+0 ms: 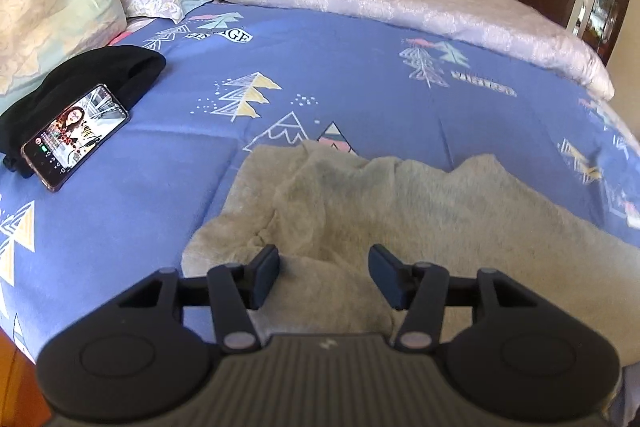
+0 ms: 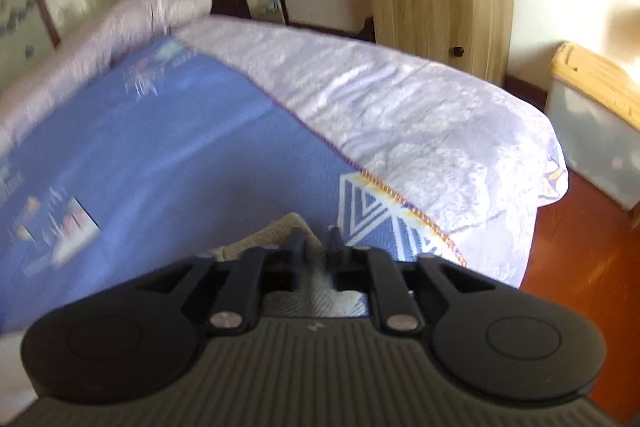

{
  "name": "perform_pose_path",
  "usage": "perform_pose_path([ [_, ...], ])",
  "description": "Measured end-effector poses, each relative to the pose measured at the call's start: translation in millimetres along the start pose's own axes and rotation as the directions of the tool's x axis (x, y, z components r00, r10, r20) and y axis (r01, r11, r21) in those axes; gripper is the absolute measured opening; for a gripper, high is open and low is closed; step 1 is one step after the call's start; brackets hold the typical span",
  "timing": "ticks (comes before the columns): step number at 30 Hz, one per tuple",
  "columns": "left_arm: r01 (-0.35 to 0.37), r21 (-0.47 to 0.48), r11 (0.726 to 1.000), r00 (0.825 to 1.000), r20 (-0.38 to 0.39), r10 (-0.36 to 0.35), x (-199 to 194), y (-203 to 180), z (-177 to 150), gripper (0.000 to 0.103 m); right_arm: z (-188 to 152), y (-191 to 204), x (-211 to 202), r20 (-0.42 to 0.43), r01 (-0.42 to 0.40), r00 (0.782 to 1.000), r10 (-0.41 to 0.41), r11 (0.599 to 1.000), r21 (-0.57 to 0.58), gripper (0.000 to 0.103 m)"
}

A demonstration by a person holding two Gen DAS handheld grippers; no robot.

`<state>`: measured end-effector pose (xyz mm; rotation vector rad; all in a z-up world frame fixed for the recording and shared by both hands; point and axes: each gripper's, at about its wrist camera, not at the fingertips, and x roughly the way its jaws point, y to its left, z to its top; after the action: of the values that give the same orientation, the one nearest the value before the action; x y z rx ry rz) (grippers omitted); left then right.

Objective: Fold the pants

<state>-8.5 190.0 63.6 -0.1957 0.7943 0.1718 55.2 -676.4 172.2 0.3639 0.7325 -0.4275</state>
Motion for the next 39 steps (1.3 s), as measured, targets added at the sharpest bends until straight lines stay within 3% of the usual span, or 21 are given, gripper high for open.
perform_pose_path([
  [2,0.003,-0.015,1.0,1.0,0.02,-0.003,-5,6,4,0.051,4,-6,-23,0.053,-0.048,0.998,0.045,0.997,0.058,0.028],
  [6,-0.025,0.002,1.0,0.998,0.056,0.024,-4,9,10,0.049,1,14,-68,0.115,-0.175,0.978,0.172,0.984,0.013,0.029],
  [9,-0.089,-0.064,0.994,0.994,0.055,0.093,1,25,17,0.049,-13,42,-81,0.083,-0.285,0.955,0.286,0.958,-0.025,0.032],
  [12,-0.069,-0.221,0.973,0.998,-0.009,0.069,5,62,18,0.051,-36,74,-80,0.002,-0.354,0.935,0.355,0.933,-0.066,0.032],
  [14,-0.032,-0.308,0.951,0.999,-0.049,0.017,7,85,11,0.051,-51,98,-76,-0.053,-0.4,0.917,0.397,0.91,-0.112,0.032],
  [16,0.065,-0.393,0.917,0.992,-0.073,-0.102,11,100,3,0.054,-62,122,-73,-0.09,-0.438,0.899,0.43,0.887,-0.145,0.032],
  [18,0.192,-0.47,0.862,0.962,-0.086,-0.26,18,107,-5,0.059,-67,141,-65,-0.13,-0.469,0.882,0.452,0.868,-0.162,0.032],
  [19,0.221,-0.489,0.844,0.95,-0.089,-0.3,23,107,-7,0.057,-69,150,-61,-0.149,-0.473,0.879,0.452,0.866,-0.163,0.032],
  [20,0.208,-0.485,0.849,0.953,-0.094,-0.287,25,106,-7,0.047,-71,157,-56,-0.169,-0.478,0.875,0.453,0.864,-0.159,0.032],
  [21,0.184,-0.463,0.867,0.962,-0.096,-0.255,26,104,-5,0.027,-72,164,-51,-0.187,-0.483,0.871,0.454,0.861,-0.156,0.032],
  [22,0.172,-0.442,0.88,0.969,-0.087,-0.233,25,101,-3,0.021,-72,169,-46,-0.2,-0.484,0.869,0.452,0.861,-0.158,0.032],
  [24,0.185,-0.407,0.895,0.976,-0.027,-0.215,14,97,4,0.011,-74,180,-41,-0.224,-0.478,0.87,0.439,0.863,-0.165,0.032],
  [27,0.221,-0.284,0.933,0.974,0.115,-0.196,-18,82,15,0.011,-79,184,-38,-0.262,-0.475,0.864,0.43,0.868,-0.144,0.032],
  [28,0.251,-0.248,0.936,0.961,0.176,-0.212,-28,77,17,0.011,-81,185,-37,-0.276,-0.472,0.863,0.424,0.871,-0.138,0.032],
  [30,0.348,-0.167,0.923,0.901,0.33,-0.28,-51,72,13,0.011,-87,187,-37,-0.299,-0.458,0.865,0.403,0.877,-0.144,0.032],
  [32,0.335,-0.113,0.936,0.87,0.418,-0.261,-56,72,-1,0.011,-95,189,-33,-0.326,-0.443,0.866,0.38,0.884,-0.146,0.032],
  [33,0.293,-0.099,0.951,0.882,0.412,-0.228,-49,72,-8,0.011,-99,189,-31,-0.34,-0.436,0.864,0.371,0.889,-0.14,0.032],
  [34,0.251,-0.114,0.961,0.909,0.37,-0.193,-37,76,-17,0.011,-101,188,-29,-0.352,-0.43,0.863,0.363,0.893,-0.134,0.032],
  [36,0.191,-0.215,0.958,0.968,0.204,-0.147,1,93,-37,0.011,-105,184,-29,-0.363,-0.422,0.862,0.354,0.898,-0.127,0.032],
  [38,0.13,-0.281,0.951,0.991,0.066,-0.116,29,108,-56,0.018,-106,182,-29,-0.368,-0.418,0.861,0.351,0.9,-0.12,0.031],
  [39,0.142,-0.292,0.946,0.989,0.07,-0.126,28,112,-59,0.02,-105,182,-29,-0.37,-0.418,0.86,0.351,0.9,-0.119,0.031],
])
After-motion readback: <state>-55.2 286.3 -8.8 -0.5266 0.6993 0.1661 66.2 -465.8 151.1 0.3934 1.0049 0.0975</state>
